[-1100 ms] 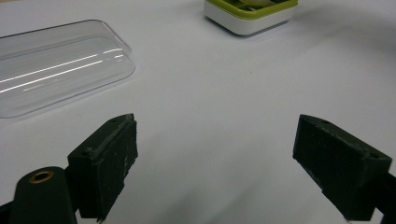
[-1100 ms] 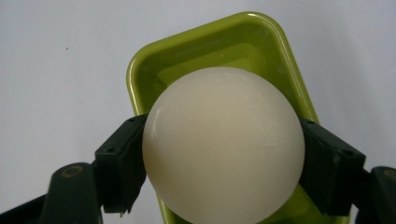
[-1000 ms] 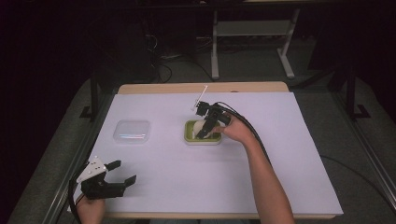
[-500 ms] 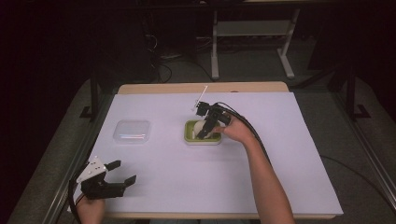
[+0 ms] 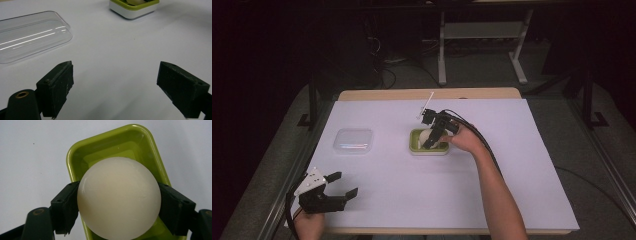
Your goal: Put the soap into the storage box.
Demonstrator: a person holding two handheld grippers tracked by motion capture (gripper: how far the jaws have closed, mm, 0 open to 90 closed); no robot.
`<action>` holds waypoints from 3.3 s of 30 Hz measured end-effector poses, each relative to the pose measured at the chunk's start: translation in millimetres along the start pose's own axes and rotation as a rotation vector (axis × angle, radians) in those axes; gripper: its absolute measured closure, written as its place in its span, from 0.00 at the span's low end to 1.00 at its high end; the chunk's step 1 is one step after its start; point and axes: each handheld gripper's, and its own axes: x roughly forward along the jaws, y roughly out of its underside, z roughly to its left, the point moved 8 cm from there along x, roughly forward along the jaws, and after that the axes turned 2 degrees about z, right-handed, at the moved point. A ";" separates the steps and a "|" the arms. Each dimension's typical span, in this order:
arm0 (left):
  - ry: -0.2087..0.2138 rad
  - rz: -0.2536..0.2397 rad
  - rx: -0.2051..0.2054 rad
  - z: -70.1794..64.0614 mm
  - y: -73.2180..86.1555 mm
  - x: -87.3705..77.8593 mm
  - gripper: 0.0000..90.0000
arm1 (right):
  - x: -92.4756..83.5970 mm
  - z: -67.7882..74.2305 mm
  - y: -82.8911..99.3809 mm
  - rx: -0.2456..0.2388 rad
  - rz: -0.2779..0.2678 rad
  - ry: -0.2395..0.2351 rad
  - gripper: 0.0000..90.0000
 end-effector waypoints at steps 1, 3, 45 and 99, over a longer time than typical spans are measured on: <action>0.000 0.000 0.000 0.0 0.0 0.0 0.14 | 0.8 0.1 0.2 0.000 0.002 -0.005 0.26; 0.000 -0.002 -0.001 0.2 -0.1 0.0 0.14 | 0.6 0.1 0.3 0.002 0.002 -0.005 0.26; 0.001 0.001 -0.002 -1.3 -0.3 0.4 0.14 | -22.0 -3.0 1.4 0.033 -0.078 -0.005 0.32; 0.003 0.013 0.017 -3.1 -0.8 3.9 0.14 | -53.7 25.5 55.7 0.098 -0.170 -0.043 0.24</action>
